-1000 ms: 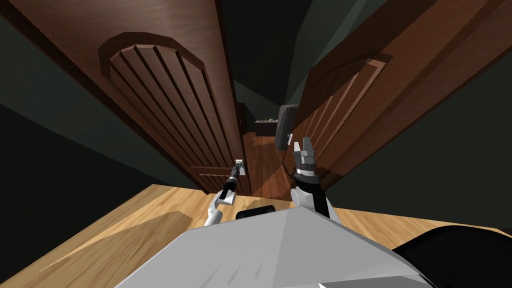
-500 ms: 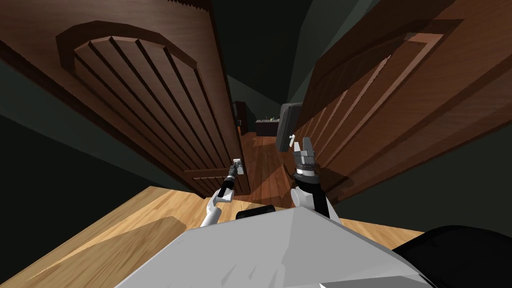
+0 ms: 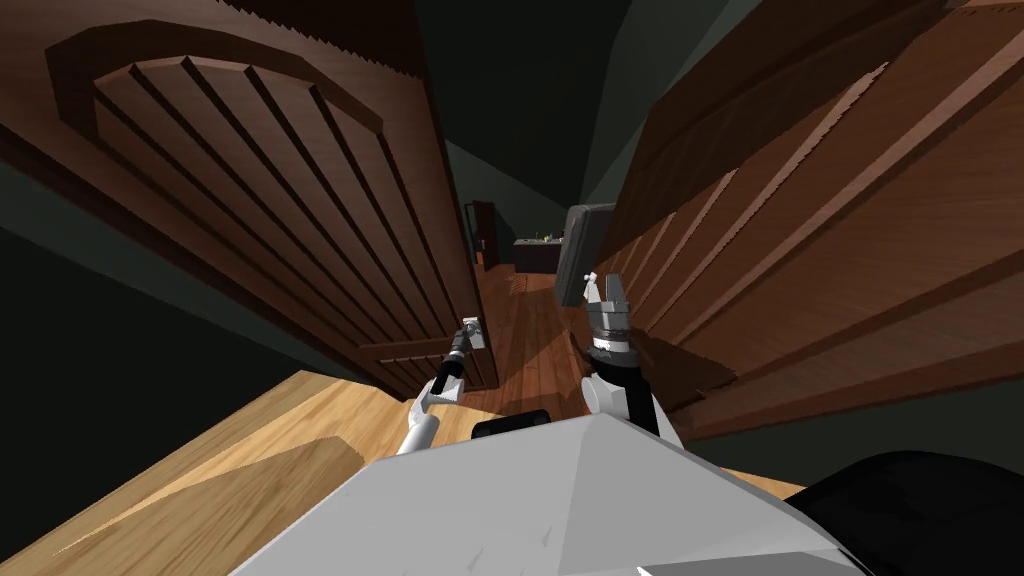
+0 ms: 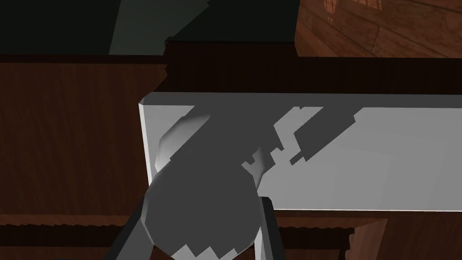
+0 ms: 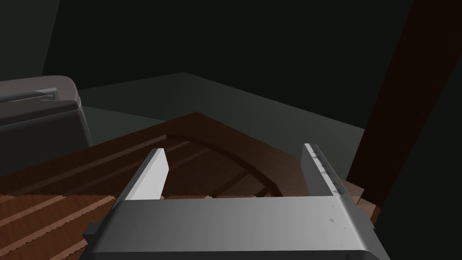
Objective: Push the door open
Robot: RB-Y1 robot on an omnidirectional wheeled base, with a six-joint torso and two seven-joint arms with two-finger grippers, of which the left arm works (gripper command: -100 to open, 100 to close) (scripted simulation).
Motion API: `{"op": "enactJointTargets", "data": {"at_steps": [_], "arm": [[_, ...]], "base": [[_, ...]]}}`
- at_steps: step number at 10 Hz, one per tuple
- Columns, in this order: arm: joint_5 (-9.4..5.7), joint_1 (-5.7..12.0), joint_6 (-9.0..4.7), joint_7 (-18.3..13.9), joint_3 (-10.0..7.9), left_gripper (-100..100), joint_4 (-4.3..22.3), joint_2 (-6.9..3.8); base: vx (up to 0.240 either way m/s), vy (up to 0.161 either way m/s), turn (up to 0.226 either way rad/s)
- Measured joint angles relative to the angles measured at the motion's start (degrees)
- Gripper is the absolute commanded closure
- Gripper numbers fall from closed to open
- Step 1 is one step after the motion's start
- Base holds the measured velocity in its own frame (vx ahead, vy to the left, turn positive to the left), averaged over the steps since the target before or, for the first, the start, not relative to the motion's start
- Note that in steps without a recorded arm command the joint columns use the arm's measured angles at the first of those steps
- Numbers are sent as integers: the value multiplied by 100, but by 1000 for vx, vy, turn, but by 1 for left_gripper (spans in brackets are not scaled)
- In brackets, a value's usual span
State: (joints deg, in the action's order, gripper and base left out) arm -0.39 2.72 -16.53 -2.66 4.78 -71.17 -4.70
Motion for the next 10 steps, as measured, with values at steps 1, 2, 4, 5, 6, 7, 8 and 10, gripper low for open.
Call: {"op": "enactJointTargets", "data": {"at_steps": [1, 2, 4, 5, 6, 7, 8, 10], "arm": [[-12, 3, 5, 5, -76, 100, 9, -23], [-25, 4, 9, 18, -177, 100, 5, -45], [-44, 61, -54, 38, -295, -100, 74, -49], [-47, 51, -37, 28, -283, -100, 46, -56], [-49, 38, -33, 18, -259, -100, 50, -49], [-55, 25, -44, -1, -228, -100, 60, -52], [-54, 4, -47, -7, -200, -100, 44, -27], [-55, -46, 0, -14, -152, -100, -45, 19]], "base": [[135, -110, 114], [157, -144, 98], [-116, -32, 28], [-188, 12, -17], [-203, 6, 0], [-204, -19, 6], [-217, -24, 13], [-211, -50, 10]]}}
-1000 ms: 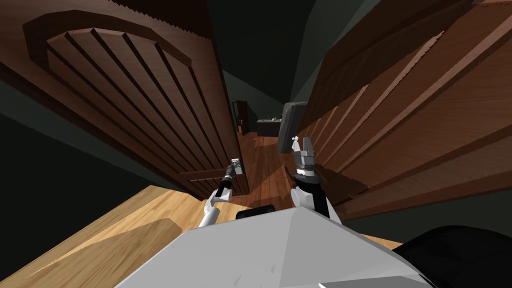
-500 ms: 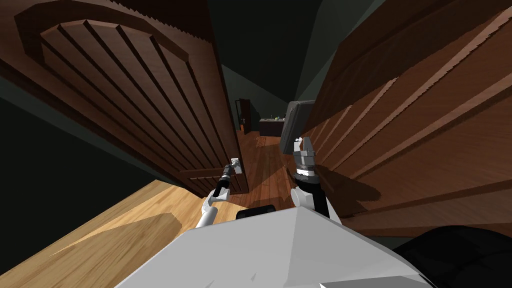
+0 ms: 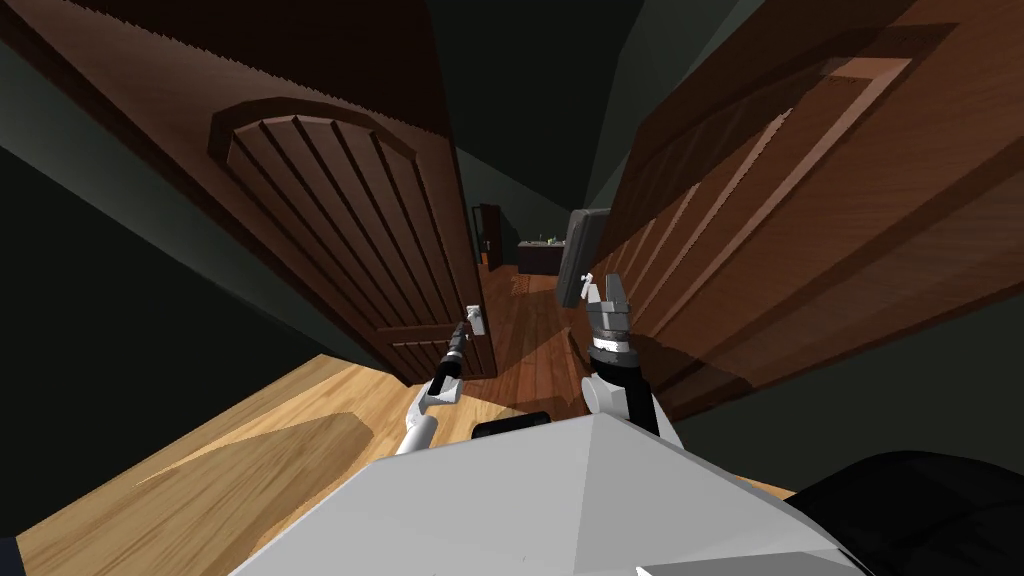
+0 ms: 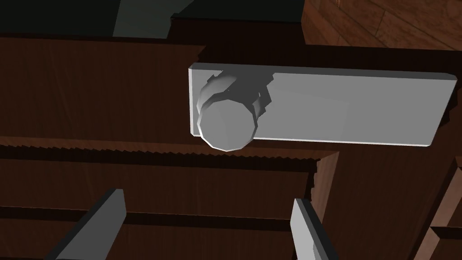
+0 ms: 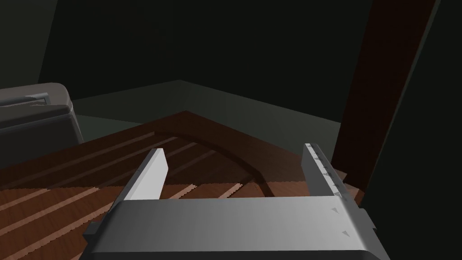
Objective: Push the door open
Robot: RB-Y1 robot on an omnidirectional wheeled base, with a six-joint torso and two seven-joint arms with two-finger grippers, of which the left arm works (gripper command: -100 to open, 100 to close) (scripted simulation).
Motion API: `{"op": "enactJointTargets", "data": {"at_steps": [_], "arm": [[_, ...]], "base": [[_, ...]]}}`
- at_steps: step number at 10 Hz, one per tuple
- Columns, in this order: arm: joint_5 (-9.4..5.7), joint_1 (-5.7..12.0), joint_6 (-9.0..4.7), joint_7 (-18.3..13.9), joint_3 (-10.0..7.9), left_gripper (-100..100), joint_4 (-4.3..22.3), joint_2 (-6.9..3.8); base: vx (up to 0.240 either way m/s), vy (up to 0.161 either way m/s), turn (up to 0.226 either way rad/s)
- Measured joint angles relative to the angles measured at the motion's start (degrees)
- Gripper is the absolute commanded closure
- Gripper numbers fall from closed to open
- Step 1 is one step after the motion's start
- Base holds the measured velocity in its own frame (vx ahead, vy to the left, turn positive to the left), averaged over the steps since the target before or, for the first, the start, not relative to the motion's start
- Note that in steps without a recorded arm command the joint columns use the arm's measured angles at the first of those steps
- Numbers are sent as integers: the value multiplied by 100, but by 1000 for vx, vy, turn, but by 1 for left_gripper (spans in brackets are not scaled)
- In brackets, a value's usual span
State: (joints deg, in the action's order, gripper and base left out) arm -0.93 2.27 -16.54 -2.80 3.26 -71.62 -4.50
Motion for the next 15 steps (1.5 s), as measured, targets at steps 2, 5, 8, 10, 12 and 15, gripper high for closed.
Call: {"op": "enactJointTargets", "data": {"at_steps": [2, 5, 8, 10, 12, 15], "arm": [[-8, -31, 14, -25, 45, -100, -37, 35], [-10, -17, -11, -20, 25, -100, -2, 19], [-9, 24, -48, -4, -20, -100, 53, 16], [-10, 57, -90, 7, -52, -100, 115, 30], [-10, 78, -114, 14, -70, 100, 147, 45], [-9, 81, -110, 16, -71, 100, 144, 40]], "base": [[-143, -5, 7], [149, -2, -18], [207, -18, -21], [191, -20, -22], [35, -2, 1], [-23, 2, -2]]}}
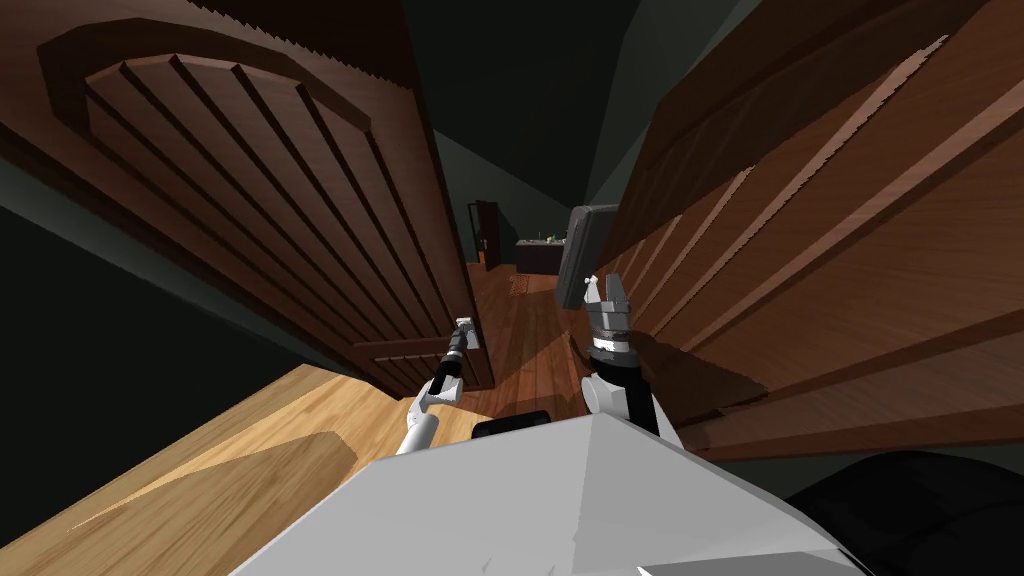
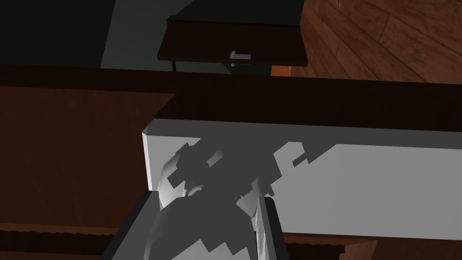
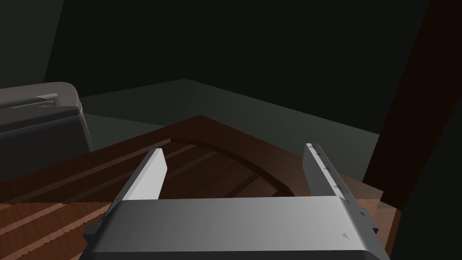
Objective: Push the door open
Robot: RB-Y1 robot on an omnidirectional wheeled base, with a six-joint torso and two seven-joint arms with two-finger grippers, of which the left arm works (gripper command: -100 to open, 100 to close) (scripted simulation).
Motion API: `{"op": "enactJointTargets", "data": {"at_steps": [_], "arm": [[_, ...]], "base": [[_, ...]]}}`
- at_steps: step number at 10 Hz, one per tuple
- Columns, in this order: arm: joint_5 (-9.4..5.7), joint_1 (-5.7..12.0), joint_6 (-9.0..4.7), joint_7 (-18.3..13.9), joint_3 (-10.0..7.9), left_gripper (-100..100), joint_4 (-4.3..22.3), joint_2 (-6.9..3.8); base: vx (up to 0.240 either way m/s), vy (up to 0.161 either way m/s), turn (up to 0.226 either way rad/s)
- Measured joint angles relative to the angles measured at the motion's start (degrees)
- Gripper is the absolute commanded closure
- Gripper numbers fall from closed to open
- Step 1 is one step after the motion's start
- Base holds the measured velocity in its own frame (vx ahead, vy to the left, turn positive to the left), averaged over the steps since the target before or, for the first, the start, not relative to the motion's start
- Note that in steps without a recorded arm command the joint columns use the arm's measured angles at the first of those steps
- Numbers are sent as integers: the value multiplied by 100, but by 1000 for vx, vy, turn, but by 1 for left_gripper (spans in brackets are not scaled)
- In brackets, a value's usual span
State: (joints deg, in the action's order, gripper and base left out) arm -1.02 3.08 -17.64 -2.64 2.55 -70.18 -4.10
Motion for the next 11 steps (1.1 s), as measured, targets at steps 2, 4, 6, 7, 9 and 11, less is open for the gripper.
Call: {"op": "enactJointTargets", "data": {"at_steps": [2, 4, 6, 7, 9, 11], "arm": [[1, -16, 9, 2, 4, 100, 12, 1], [3, -46, 36, 18, -20, 100, 22, 14], [-8, -84, 49, 34, -84, 100, 31, -9], [-14, -42, 1, 43, -133, 100, 100, -19], [-24, -3, 14, 74, -236, 100, 81, -30], [-30, -44, 94, 114, -339, 100, -15, -29]], "base": [[-5, 0, 2], [135, -52, 47], [172, -65, 41], [160, -64, 32], [185, -79, 59], [179, -82, 58]]}}
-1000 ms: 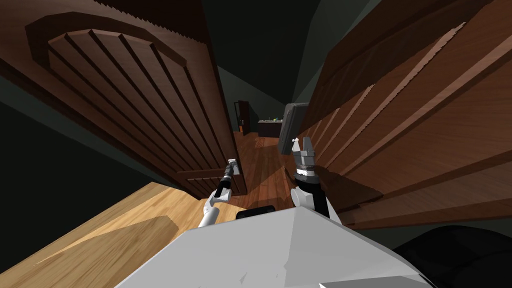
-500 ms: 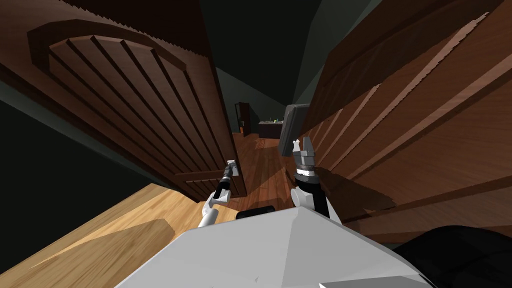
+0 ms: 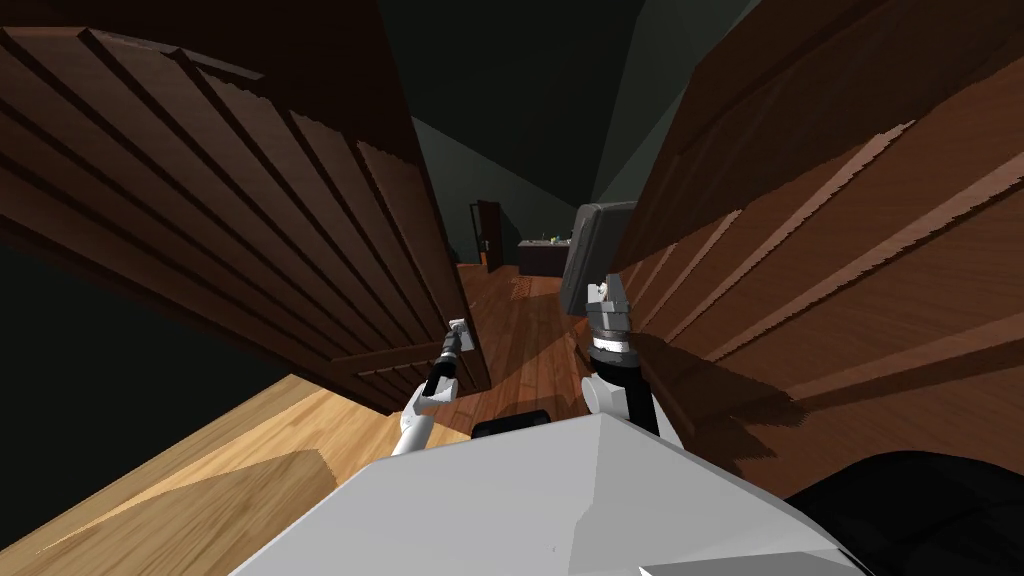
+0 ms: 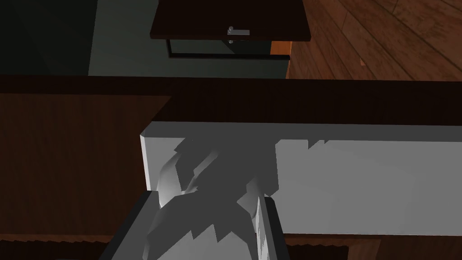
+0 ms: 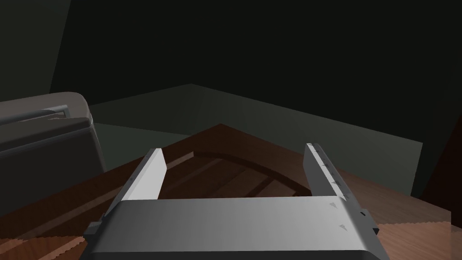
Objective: Push the door open
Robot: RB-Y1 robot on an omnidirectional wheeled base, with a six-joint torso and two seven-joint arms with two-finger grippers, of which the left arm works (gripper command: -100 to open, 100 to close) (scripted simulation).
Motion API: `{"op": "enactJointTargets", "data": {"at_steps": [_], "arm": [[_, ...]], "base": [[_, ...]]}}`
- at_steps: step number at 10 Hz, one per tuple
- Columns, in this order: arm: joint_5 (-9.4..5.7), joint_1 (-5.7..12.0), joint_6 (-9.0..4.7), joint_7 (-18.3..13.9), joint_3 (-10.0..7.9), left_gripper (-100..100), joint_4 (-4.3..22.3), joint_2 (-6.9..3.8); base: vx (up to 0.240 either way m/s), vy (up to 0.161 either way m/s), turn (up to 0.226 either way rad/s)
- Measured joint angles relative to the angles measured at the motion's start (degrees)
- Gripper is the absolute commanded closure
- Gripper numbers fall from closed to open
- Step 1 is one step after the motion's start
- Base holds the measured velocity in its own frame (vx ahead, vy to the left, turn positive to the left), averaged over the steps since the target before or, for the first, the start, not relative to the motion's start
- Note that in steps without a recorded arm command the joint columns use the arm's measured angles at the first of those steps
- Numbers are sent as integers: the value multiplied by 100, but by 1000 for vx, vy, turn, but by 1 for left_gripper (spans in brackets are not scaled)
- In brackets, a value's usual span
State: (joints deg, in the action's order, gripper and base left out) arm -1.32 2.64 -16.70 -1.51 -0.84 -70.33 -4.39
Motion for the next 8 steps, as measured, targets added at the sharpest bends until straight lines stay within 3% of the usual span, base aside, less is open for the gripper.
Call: {"op": "enactJointTargets", "data": {"at_steps": [2, 3, 4, 8], "arm": [[-16, 96, -50, 22, -121, 100, 119, -16], [-28, 190, -140, 40, -205, 100, 305, -27], [-29, 134, -39, 72, -275, 100, 175, 5], [-75, 201, -128, 91, -521, 100, 322, -63]], "base": [[147, -74, 61], [170, -83, 57], [191, -82, 83], [157, -80, 57]]}}
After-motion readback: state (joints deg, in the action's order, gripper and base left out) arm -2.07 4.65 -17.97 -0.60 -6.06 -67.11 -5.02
